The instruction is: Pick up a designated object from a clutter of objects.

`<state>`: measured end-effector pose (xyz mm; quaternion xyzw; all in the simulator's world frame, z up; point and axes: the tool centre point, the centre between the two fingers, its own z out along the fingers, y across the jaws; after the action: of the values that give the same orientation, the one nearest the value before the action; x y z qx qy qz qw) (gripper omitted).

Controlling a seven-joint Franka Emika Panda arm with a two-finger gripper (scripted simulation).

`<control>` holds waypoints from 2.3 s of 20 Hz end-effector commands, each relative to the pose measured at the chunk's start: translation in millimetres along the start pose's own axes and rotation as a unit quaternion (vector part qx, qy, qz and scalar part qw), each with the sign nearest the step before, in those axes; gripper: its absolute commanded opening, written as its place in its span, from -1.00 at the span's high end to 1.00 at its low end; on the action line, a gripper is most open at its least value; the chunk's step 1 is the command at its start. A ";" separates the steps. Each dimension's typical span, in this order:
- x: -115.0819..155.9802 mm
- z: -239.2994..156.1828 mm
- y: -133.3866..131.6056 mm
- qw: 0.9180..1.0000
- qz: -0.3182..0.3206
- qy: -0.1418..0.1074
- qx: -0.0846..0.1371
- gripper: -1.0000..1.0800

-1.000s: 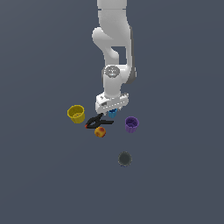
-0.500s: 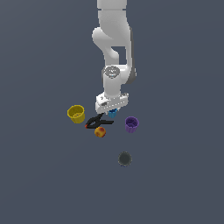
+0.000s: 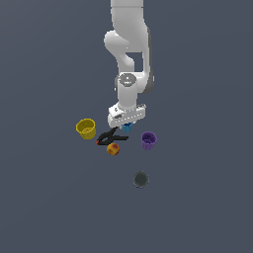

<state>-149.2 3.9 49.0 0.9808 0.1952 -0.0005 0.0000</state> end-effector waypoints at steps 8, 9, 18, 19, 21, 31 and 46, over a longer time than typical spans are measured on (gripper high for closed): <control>14.5 -41.3 -8.0 1.000 0.000 0.001 0.000 1.00; 16.7 -47.6 -9.3 1.000 0.000 0.001 0.000 1.00; 40.5 -115.8 -22.6 1.000 -0.001 0.001 0.000 1.00; 43.3 -123.8 -24.2 1.000 -0.001 0.001 0.000 1.00; 49.1 -140.0 -27.4 1.000 -0.001 0.000 0.000 1.00; 80.6 -225.8 -43.3 1.000 -0.001 0.000 0.000 1.00; 120.9 -322.3 -59.9 1.000 -0.001 0.000 0.000 1.00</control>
<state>-62.3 103.8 364.9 0.9806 0.1961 0.0000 0.0001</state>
